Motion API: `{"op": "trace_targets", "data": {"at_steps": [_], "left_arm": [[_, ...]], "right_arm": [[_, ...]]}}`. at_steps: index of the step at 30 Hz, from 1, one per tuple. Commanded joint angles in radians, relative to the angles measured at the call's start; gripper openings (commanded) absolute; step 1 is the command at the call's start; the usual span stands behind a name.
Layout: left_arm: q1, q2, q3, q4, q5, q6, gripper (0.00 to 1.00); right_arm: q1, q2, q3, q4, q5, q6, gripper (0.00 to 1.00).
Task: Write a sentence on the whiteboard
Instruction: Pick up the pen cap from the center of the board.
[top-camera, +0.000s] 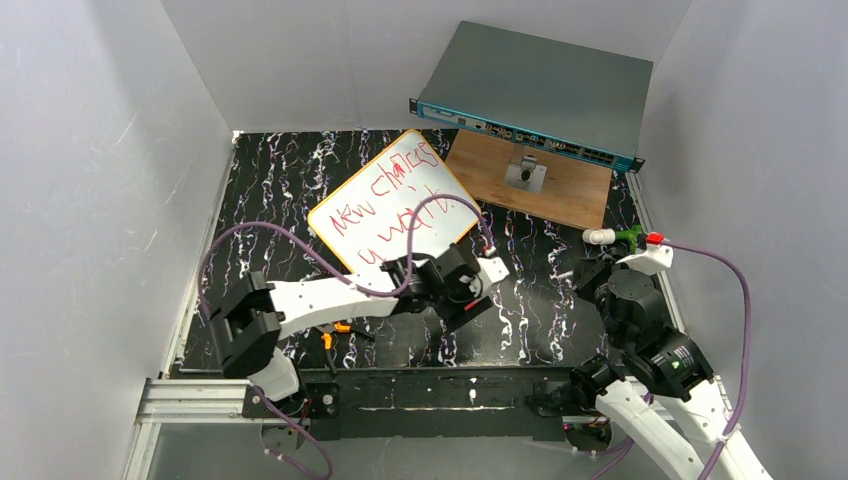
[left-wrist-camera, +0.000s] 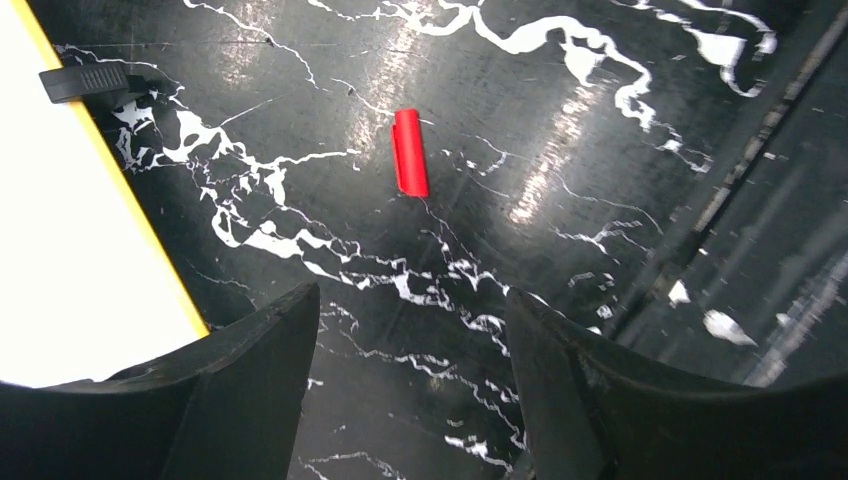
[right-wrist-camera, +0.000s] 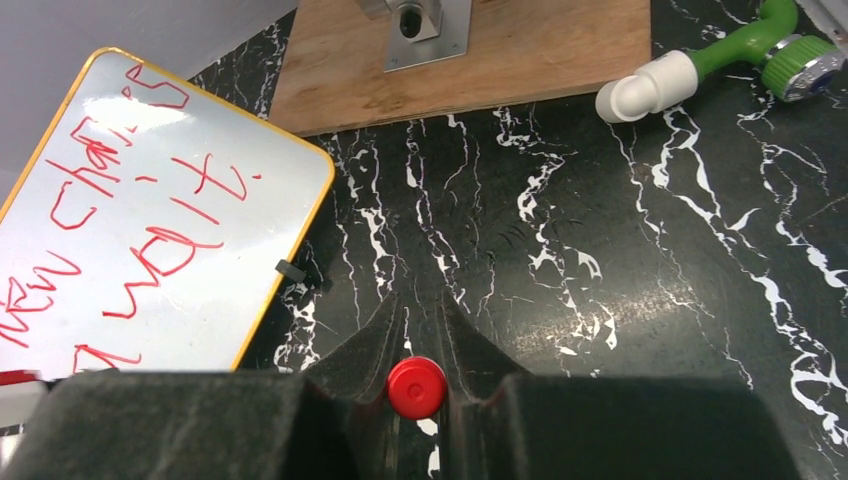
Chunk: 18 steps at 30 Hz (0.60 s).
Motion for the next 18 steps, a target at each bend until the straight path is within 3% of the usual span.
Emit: {"op": "trace_targets", "data": {"at_steps": [1, 8, 13, 18], "left_arm": [[-0.047, 0.058, 0.046, 0.061, -0.188, -0.003, 0.67], [-0.138, 0.197, 0.086, 0.099, -0.259, 0.051, 0.64], [-0.149, 0.328, 0.199, 0.012, -0.239, 0.030, 0.60], [-0.148, 0.375, 0.229, -0.035, -0.318, 0.041, 0.57]], "right_arm": [[0.004, -0.022, 0.049, -0.028, 0.042, 0.009, 0.01], [0.004, -0.030, 0.053, -0.056, 0.039, 0.011, 0.01], [0.004, 0.001, 0.078, -0.075, 0.022, -0.018, 0.01], [0.004, 0.009, 0.076, -0.078, 0.012, -0.025, 0.01]]}}
